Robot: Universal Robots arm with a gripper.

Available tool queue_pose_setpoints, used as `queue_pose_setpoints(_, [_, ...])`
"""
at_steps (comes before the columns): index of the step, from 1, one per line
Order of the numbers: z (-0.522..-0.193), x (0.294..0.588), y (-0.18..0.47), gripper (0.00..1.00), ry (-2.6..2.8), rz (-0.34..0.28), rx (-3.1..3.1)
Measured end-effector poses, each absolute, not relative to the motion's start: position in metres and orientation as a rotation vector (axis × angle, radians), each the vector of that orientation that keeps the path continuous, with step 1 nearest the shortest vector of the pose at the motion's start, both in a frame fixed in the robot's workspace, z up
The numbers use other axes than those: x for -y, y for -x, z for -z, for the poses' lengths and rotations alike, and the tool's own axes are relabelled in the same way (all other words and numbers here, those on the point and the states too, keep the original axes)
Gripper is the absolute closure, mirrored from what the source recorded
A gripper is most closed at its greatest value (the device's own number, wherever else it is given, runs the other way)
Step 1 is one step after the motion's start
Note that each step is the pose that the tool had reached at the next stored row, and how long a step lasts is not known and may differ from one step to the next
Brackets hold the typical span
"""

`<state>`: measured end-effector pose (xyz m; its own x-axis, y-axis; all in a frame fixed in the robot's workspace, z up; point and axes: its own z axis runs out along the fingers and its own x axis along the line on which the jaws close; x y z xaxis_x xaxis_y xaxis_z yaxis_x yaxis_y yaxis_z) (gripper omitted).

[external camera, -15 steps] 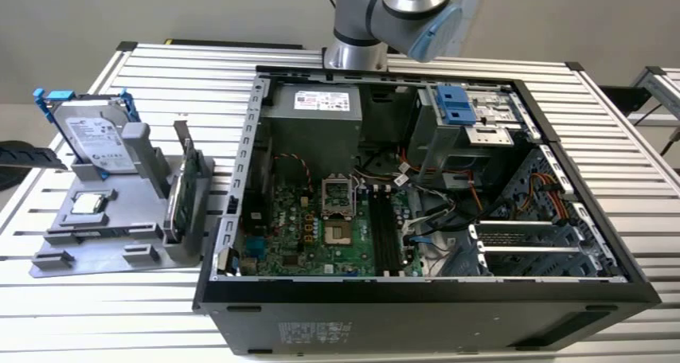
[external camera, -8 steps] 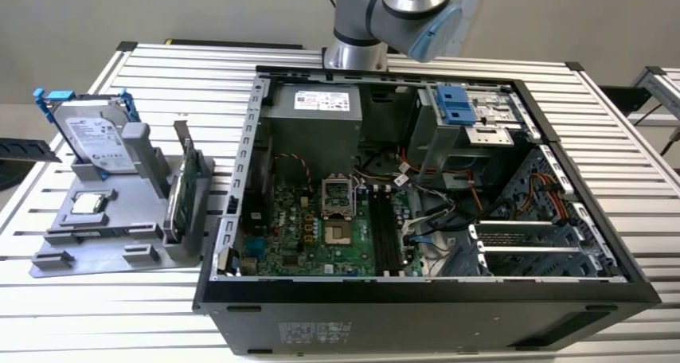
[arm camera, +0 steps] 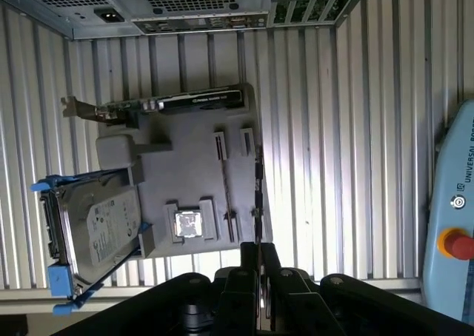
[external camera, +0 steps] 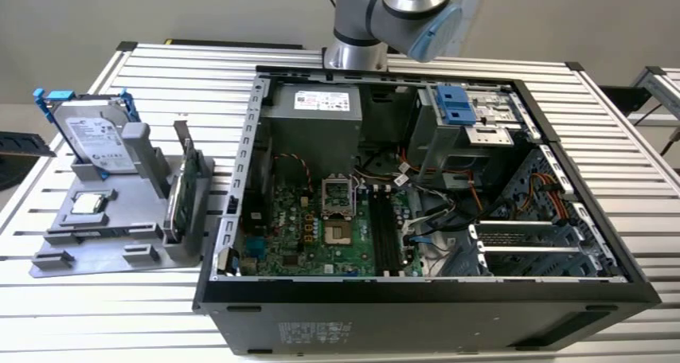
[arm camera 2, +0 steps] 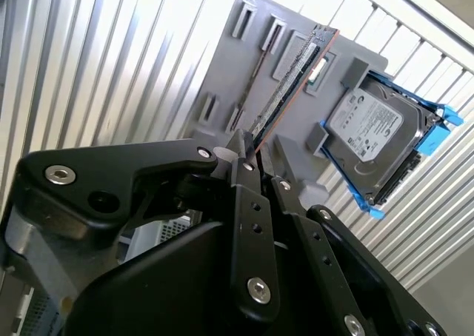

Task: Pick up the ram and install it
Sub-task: 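Pick up the ram and move it above insertion slot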

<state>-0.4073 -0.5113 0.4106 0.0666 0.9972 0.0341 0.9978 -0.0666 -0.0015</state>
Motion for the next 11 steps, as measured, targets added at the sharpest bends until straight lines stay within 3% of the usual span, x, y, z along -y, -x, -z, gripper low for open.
queue_pose_setpoints(11, [-0.423, 0.511, 0.408, 1.0, 2.276, 0.037, 2.129])
